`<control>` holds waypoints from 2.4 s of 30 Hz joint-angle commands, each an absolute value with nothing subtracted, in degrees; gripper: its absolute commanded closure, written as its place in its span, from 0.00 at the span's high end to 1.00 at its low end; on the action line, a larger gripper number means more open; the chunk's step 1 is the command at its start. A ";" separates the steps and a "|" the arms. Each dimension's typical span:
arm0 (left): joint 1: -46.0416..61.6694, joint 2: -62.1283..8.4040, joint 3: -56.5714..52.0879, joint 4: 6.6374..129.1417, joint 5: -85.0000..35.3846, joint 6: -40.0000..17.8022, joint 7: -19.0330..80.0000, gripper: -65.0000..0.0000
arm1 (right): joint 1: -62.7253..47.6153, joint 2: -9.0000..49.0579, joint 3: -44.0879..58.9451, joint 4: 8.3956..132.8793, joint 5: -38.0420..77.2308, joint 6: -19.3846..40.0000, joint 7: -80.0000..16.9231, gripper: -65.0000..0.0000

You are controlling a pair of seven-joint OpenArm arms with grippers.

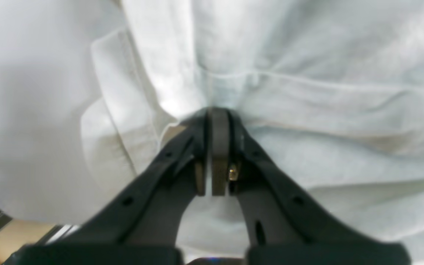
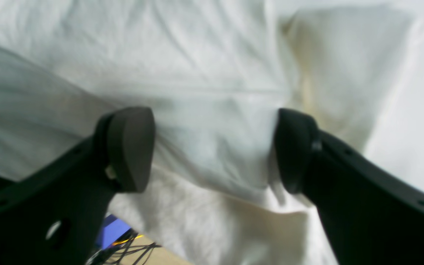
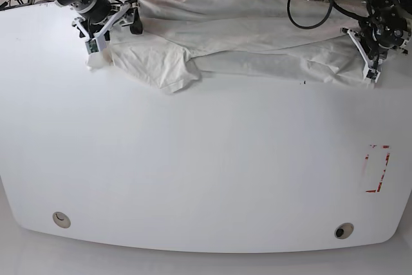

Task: Fold the T-shirt properly
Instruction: 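Lower the right gripper onto the shirt end and pinch the fabric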

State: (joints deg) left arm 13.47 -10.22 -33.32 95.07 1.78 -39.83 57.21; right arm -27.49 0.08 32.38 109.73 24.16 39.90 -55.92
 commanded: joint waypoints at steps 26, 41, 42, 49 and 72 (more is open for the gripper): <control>2.86 -8.66 -27.65 84.97 2.42 -40.00 55.34 0.00 | -13.14 6.20 34.77 87.87 11.74 40.00 -43.82 0.74; -1.54 -8.66 -27.38 80.04 2.42 -40.00 55.60 0.00 | -7.43 9.10 38.20 91.82 12.35 40.00 -48.84 0.74; -1.54 -8.66 -27.38 80.04 2.42 -40.00 55.60 0.00 | -7.25 9.10 38.20 93.76 12.35 40.00 -49.80 0.74; -1.54 -8.57 -27.38 80.04 2.42 -40.00 55.60 0.00 | -5.05 8.84 37.85 105.10 12.35 40.00 -57.19 0.74; -1.27 -8.57 -27.30 79.60 2.42 -40.00 55.43 0.00 | 12.35 9.01 21.49 87.52 11.65 40.00 -55.96 0.74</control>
State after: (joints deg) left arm -2.22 -8.78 -27.57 80.66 -0.89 -39.72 50.85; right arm 10.63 8.29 22.41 88.86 10.96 40.05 -58.33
